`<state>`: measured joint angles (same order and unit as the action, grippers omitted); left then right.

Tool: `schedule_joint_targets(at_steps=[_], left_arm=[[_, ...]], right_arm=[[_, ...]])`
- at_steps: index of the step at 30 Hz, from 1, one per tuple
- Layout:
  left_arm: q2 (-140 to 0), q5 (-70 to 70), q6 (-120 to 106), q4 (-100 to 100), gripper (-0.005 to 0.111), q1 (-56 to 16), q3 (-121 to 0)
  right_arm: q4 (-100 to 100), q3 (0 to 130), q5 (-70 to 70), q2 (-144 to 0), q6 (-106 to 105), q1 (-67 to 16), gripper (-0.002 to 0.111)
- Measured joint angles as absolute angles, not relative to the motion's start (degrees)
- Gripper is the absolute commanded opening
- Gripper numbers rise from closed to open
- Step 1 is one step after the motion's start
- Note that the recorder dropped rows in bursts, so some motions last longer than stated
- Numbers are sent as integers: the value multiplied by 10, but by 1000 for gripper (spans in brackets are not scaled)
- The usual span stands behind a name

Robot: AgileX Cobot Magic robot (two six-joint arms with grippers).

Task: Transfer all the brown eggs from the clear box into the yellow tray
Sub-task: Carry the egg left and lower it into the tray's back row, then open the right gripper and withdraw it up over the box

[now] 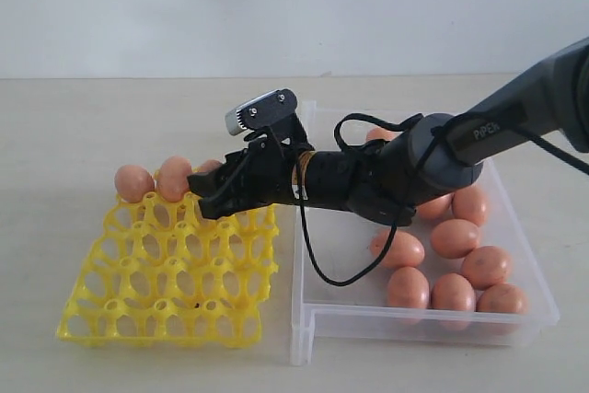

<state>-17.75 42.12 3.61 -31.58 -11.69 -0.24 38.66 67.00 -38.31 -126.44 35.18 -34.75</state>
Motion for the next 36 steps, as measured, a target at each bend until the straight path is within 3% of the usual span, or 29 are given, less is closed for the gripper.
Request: schedule_joint_targets(at_steps=[8,11,16,17,28,36], left_arm=[[-177,421,36,-316,4,-117,-2],[-177,421,36,-316,4,-117,-2],[-177,421,36,-316,4,-117,-2],[-177,421,36,-316,4,-117,-2],[-177,421,36,-316,4,-117,-2],[-177,421,36,-316,4,-117,-2]], right_arm=[[387,651,-382,-1205,358,-326,53],[387,584,-515,-1134,290,-299,34],[340,495,-562,-1067,151,-280,2],[321,477,-565,-1054,123,-279,0],[45,288,-686,-998,-209,-258,0],[-4,303,-663,-1003,-70,-220,0]])
